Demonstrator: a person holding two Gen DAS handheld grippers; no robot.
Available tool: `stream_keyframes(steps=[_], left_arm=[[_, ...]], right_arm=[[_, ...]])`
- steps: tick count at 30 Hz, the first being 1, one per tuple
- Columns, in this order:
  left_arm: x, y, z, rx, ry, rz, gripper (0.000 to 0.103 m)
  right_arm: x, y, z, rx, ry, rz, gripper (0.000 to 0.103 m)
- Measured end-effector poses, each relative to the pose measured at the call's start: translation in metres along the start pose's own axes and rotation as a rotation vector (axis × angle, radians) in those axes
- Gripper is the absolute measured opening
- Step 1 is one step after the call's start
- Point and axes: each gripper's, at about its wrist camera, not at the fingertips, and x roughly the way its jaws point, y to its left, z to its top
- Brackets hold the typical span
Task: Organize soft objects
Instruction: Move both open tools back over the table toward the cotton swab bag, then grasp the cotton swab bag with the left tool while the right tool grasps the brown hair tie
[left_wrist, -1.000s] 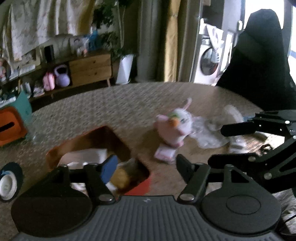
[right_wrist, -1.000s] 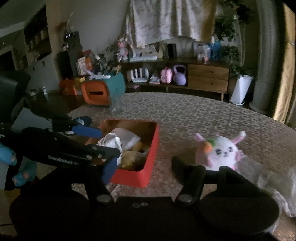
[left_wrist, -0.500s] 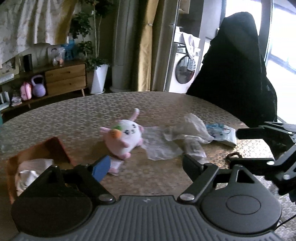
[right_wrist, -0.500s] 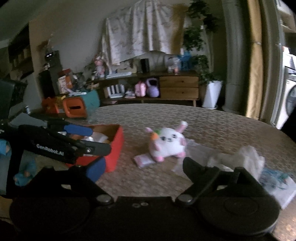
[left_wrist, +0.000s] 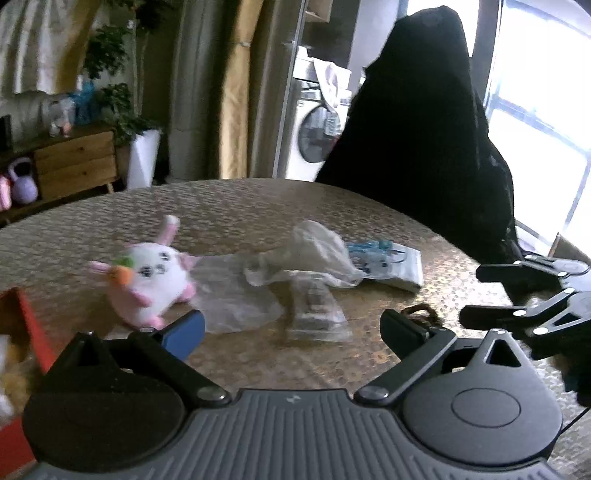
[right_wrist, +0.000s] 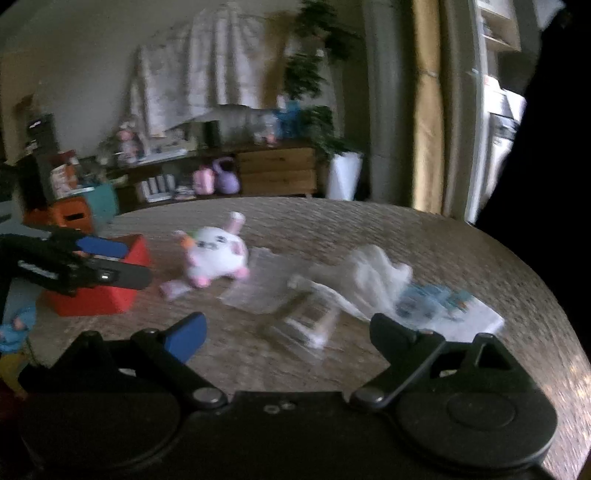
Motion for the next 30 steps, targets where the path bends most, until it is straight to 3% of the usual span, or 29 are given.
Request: stream_keyframes(steps=[5,9,20,30], left_arm=[[0.034,-0.017,0.002,-0.031,0.005,-0.069,0.102],[0.062,-0.033,0.002,-0.001,0.014,-0.068,0.102],[0.133,-0.053,0.002,0.083,0.079,0.028,0.102],[0.184,-0.049,0.003,0.072,0.147,0.070,0.102]], right_arm=[[0.010,-0.028,-0.019,0.014,0.024,-0.072,0.095],[0.019,-0.049,-0.033,0.039,0.055,-0.101,0.095],[0.048,-0.083,-0.054,0.071,0.145,-0.136,0.094],[0.079,-0.096,-0.061,0.099,0.195,-0.149,0.092]])
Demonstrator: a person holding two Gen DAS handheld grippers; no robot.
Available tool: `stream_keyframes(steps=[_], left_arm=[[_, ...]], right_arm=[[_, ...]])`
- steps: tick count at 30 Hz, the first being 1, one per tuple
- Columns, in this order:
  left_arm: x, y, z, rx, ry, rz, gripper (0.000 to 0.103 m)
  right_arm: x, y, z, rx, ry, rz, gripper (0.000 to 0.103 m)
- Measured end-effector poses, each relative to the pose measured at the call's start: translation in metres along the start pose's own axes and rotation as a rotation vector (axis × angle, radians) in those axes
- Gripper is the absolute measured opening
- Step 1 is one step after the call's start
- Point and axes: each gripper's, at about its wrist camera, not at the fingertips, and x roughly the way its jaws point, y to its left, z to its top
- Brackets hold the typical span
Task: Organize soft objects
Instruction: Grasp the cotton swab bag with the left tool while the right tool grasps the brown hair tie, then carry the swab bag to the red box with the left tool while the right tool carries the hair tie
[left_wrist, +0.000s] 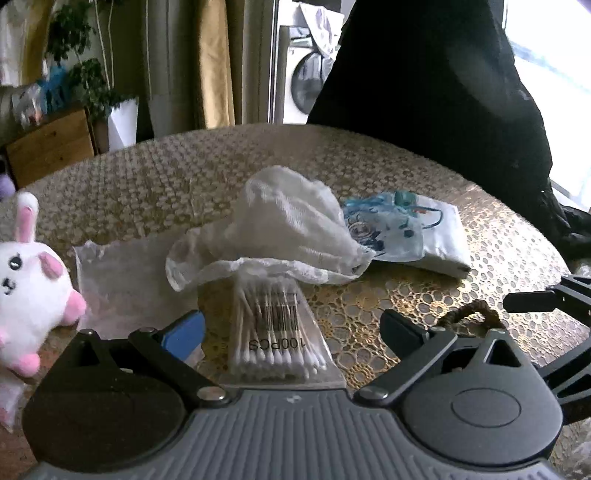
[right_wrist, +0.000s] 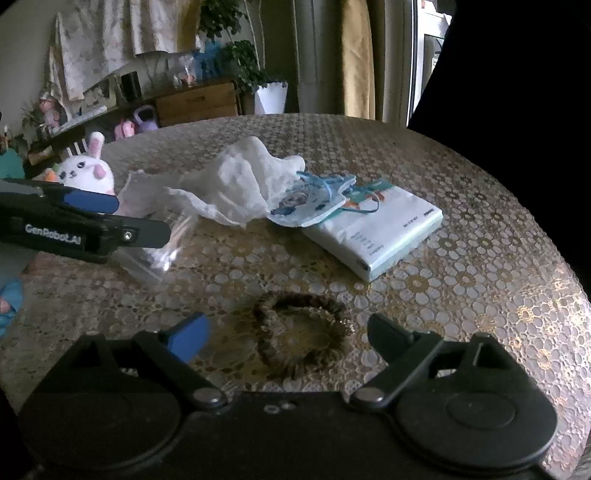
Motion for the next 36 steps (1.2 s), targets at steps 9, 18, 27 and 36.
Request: stream_keyframes(steps=[9,18,27,36], left_arm=[[0.024,0.003,0.003,0.008,0.039,-0.006,0.087],[0.031,0.000,0.001,0.017,0.061,0.029,0.054],[0.026,0.002,0.002,0.022,0.056,0.054,0.038],[0.007,0.006,0.003,0.001,0.041,0.025,0.036]], right_arm=[[0.016,-0.006,0.001,0.042,0.016,-0.019,0.085],[0.016,-0.004,0.002,0.013,0.008,-0.065,0.066],[0.013,-0.004,0.004,0.011,0.015,-0.110,0.031],[0.002,-0.004,0.005,0.025,0.005,-0.114,0.019]])
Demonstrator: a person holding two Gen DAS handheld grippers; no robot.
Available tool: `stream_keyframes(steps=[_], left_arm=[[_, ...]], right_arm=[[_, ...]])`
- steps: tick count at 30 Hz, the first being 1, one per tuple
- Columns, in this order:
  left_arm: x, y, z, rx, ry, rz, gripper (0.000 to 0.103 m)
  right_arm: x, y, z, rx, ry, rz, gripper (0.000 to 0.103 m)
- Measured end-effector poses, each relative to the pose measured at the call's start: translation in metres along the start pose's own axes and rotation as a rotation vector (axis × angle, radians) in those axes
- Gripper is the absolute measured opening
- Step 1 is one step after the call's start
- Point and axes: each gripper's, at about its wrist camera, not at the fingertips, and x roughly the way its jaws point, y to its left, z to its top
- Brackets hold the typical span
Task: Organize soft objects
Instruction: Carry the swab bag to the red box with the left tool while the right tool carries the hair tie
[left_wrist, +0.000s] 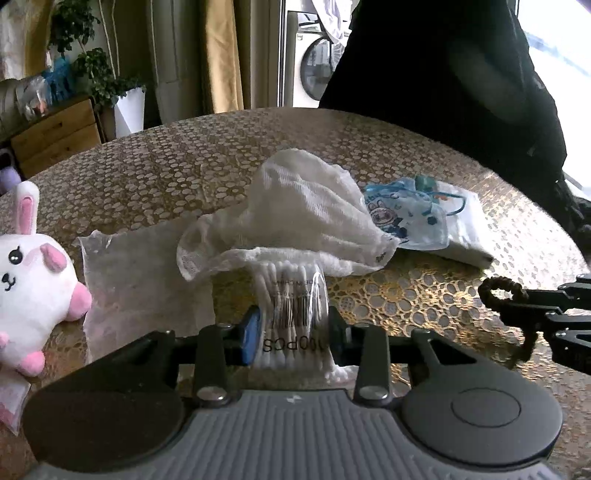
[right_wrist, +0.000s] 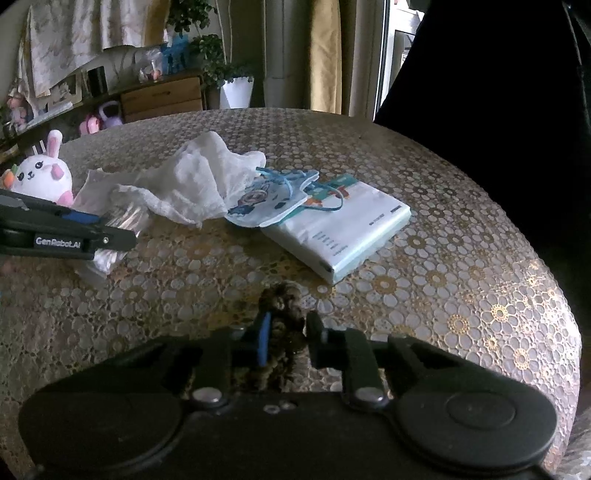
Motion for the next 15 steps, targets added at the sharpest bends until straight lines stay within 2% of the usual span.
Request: stream_keyframes(steps=[10,15], left_arm=[[-0.049,0.006,-0.002,-0.015,-0.015,-0.053,0.037],[-0.078,0.012,-0.004,-0.016,-0.023,-0.050,0.037]], right_arm=[[-0.043,0.014,0.009,0.026,-0.046,0.078,0.019],[-0.068,0.031,0.017,0.007,-0.077,0.124,0.019]])
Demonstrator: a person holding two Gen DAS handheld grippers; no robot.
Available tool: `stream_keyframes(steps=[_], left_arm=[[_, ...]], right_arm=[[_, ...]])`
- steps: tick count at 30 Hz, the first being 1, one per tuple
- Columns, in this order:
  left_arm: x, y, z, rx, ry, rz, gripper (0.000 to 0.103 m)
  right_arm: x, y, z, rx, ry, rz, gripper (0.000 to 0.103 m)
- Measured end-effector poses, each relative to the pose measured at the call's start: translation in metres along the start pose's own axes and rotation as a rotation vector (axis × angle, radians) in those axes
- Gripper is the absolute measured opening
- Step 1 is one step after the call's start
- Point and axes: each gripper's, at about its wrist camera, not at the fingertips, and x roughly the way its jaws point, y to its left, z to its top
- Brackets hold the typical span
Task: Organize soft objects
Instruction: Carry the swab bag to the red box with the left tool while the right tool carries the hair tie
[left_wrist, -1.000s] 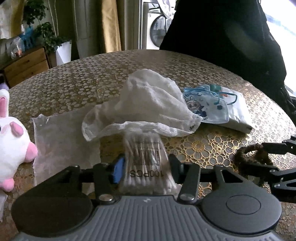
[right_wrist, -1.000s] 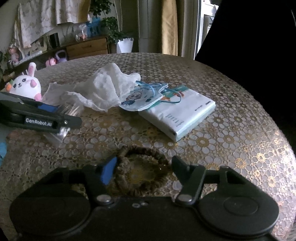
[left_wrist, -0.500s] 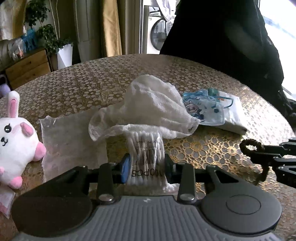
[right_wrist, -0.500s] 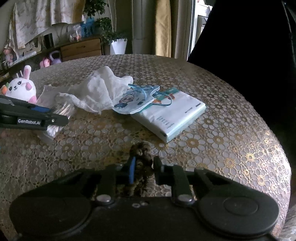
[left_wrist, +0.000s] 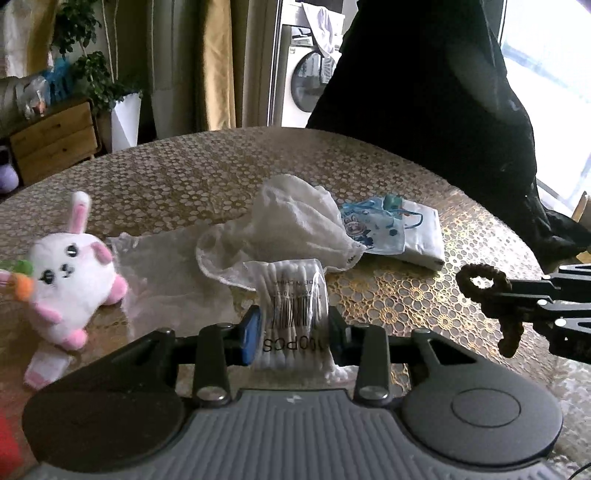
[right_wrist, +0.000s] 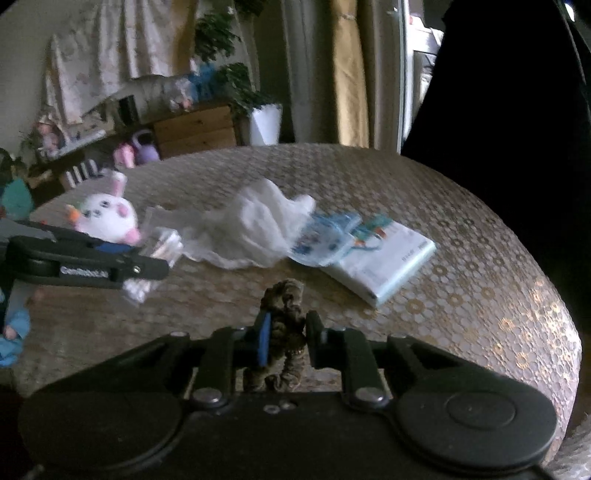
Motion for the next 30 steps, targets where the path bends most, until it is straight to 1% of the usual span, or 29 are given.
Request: stream_keyframes(steps=[6,13,18,21,25,30], left_arm=[[-0.037,0.016,-0.002,-0.019,-0.016,0.010,0.037],[-0.082,0.046,-0.010,-0.049,-0.035,0.061,0.037],[-0.111,0.073,-0.018,-0.076,-0.044,0.101,0.037],[-0.125,0.088,-0.022,-0.101,-0.049,0.110,0.037],[-0.146,0.110,-0.029,-0.122,-0.060,0.128,0.037],[-0.171,0.137,-0.038,-0.138,-0.083,0.168,0.037]], right_arm=[[-0.021,0.028,0.013,-0.014,-0.027,0.063,0.019],[-0.038,0.074,0.030,-0.072,-0.052,0.141,0.019],[-0.045,0.108,0.038,-0.108,-0.065,0.195,0.019],[-0.047,0.129,0.043,-0.141,-0.069,0.225,0.019],[-0.048,0.155,0.048,-0.183,-0.067,0.267,0.019],[-0.047,0.190,0.057,-0.239,-0.058,0.317,0.019]])
